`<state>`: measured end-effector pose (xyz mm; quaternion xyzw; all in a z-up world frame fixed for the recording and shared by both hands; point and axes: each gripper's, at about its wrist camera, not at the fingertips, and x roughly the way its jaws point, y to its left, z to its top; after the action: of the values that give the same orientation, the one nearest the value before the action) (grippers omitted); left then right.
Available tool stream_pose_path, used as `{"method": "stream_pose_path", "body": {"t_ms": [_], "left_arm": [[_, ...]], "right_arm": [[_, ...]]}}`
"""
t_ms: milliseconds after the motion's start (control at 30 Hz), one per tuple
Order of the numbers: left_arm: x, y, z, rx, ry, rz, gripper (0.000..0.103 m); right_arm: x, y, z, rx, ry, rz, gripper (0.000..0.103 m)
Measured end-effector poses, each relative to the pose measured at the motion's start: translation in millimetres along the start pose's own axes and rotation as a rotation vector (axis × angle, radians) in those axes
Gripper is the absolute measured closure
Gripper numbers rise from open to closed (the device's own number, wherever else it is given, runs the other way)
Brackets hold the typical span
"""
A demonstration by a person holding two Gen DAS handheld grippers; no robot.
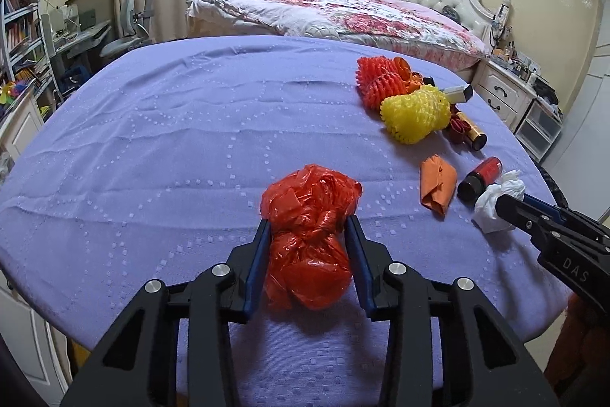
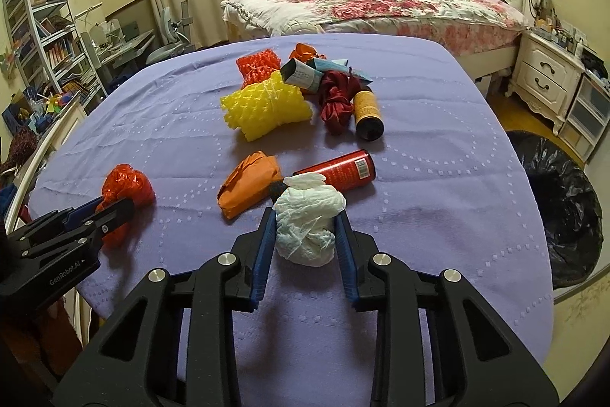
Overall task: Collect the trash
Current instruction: 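Carry both bags over the black bin and open both tools to drop them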
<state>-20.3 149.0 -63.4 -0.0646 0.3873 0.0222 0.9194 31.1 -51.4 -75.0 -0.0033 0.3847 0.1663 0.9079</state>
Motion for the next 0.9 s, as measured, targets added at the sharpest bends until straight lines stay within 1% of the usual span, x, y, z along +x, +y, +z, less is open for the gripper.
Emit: {"method": "stream_pose_path", "body": {"t_ms": [133,333,467,567,667,900], "left_arm": [[-0.7,-0.7,0.4,0.003,-0.010,0.006,0.068],[-11.9,-3.4,7.9,-0.006,-0.060,0.004,0.069],[-18.8,-15.2,18.1,0.003,-0.084,-0.028,0.069],[-24.1,-33.8,24.9,0.039,-0.113,-0.058,0.069],[-25.5,-60.0,32.7,0.085,-0.135,-0.104,0.069],[-8.8,-133.7,54.1,0.178,-0.132,-0.230,0.069]], "right_arm": [[-1.5,-7.3,-1.1,0.016,-0.003,-0.005,0.073],[-8.2,-17.8,-1.1,0.031,-0.020,-0.020,0.073],[-18.5,-27.8,2.3,0.041,-0.048,-0.047,0.073],[-29.3,-41.2,6.6,0.053,-0.079,-0.080,0.073],[-40.2,-61.5,12.4,0.075,-0.111,-0.126,0.073],[-52.9,-119.2,16.2,0.155,-0.142,-0.238,0.073]]}}
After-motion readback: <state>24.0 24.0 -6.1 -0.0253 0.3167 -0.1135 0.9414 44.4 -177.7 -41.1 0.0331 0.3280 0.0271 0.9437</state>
